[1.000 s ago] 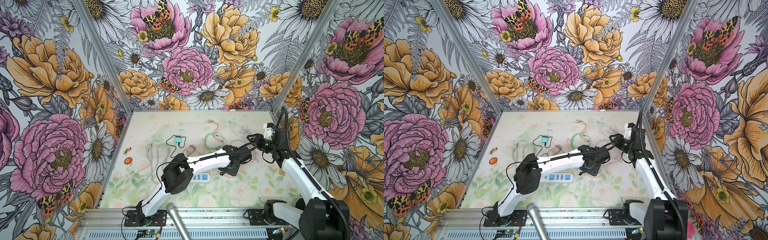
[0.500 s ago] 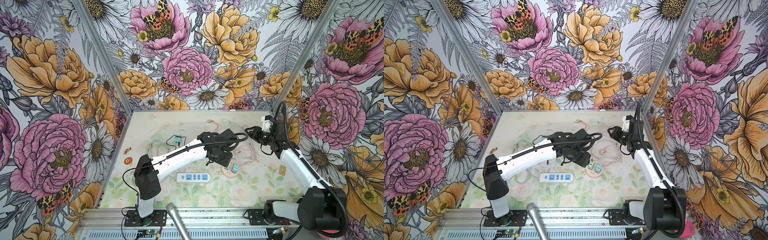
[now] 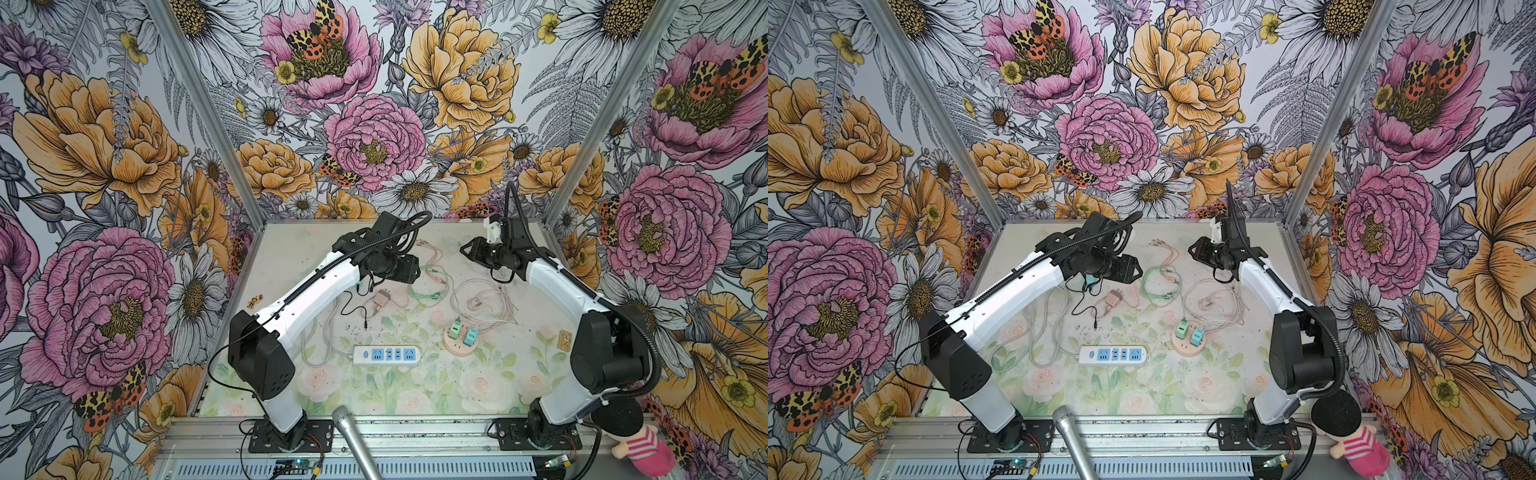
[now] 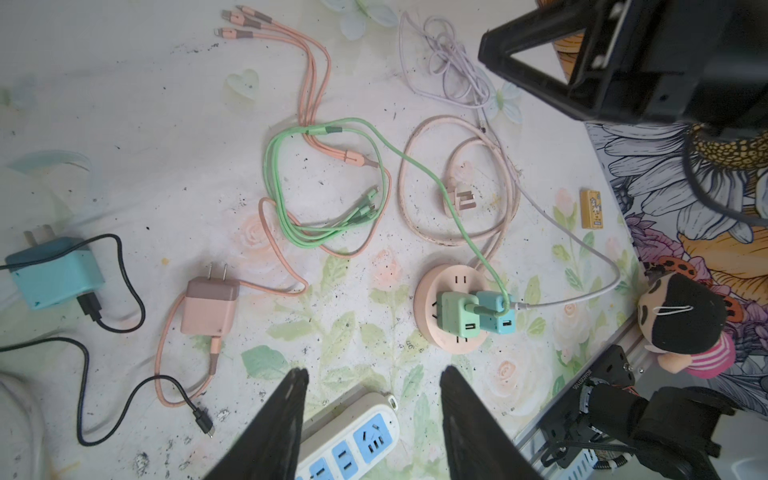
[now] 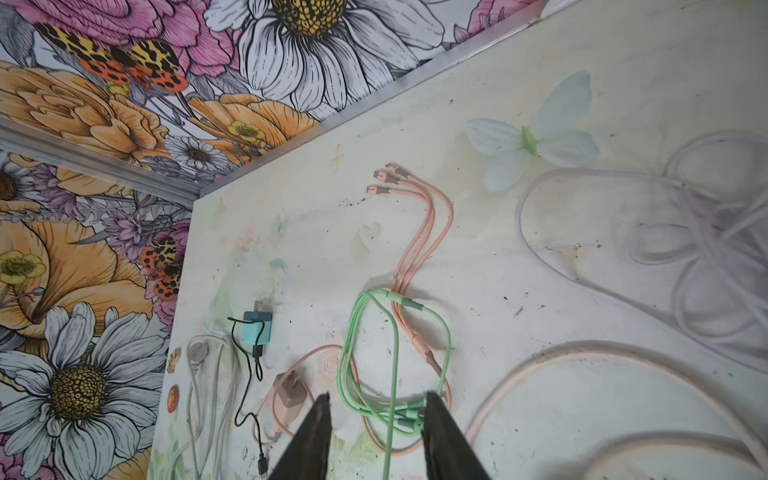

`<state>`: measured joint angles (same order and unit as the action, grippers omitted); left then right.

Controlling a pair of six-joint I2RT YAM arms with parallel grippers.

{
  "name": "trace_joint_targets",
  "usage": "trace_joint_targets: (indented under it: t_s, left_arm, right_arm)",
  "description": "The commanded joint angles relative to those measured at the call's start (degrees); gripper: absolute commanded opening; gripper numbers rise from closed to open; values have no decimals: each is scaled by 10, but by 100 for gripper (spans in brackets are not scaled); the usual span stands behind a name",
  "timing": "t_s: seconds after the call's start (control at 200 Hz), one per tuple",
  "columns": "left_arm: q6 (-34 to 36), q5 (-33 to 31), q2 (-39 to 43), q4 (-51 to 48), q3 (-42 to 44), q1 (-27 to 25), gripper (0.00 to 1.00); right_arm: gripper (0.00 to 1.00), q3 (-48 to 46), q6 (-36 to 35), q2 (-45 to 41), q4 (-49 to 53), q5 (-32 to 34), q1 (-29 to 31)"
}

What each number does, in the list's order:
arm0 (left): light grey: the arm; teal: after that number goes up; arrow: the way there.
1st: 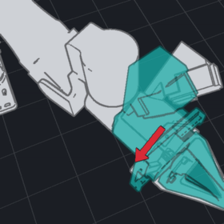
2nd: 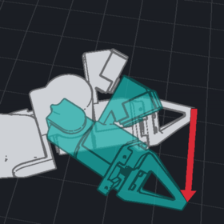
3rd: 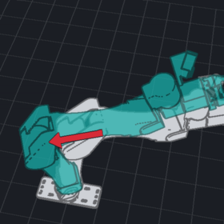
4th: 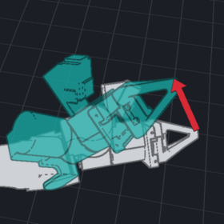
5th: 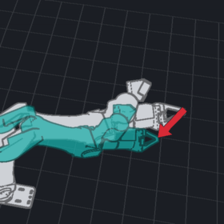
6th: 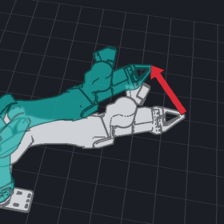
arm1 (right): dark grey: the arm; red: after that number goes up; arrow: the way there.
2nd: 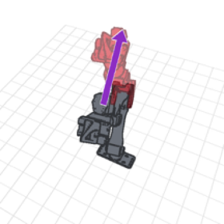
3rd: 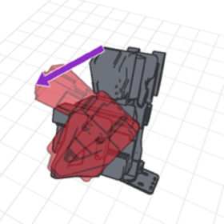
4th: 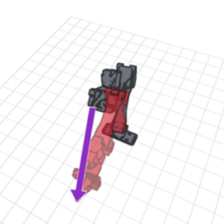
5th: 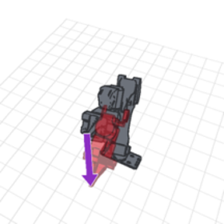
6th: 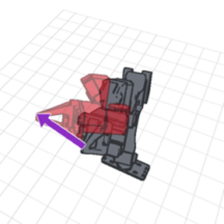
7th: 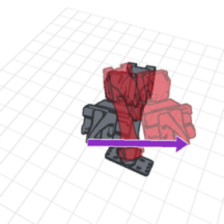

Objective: Insert the plug
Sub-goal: 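Open and raise the left gripper while the right arm swings toward the cables, then close the right gripper on the green cable while the left hovers nearby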

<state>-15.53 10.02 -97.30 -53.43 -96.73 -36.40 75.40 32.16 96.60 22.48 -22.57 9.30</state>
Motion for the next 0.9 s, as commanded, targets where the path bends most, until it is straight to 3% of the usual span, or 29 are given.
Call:
trace_joint_targets:
  t_s: [0.0, 0.275, 0.485, 0.645, 0.896]
  left_arm:
    - [31, 33, -17, 43, 1, 33, 54]
    - [2, 83, -35, 138, 37, 92, 54]
    - [2, 69, -54, 140, 32, 110, 53]
    - [4, 67, -65, 140, 26, 114, 53]
    - [7, 68, -89, 140, 26, 118, 53]
  right_arm:
    - [38, 55, -44, 46, 45, 19, 19]
    - [39, 194, -142, 166, 148, 68, 57]
    - [40, 239, -207, 224, 152, 111, 84]
    - [40, 269, -244, 261, 153, 93, 97]
    - [42, 296, -308, 300, 158, 154, 128]
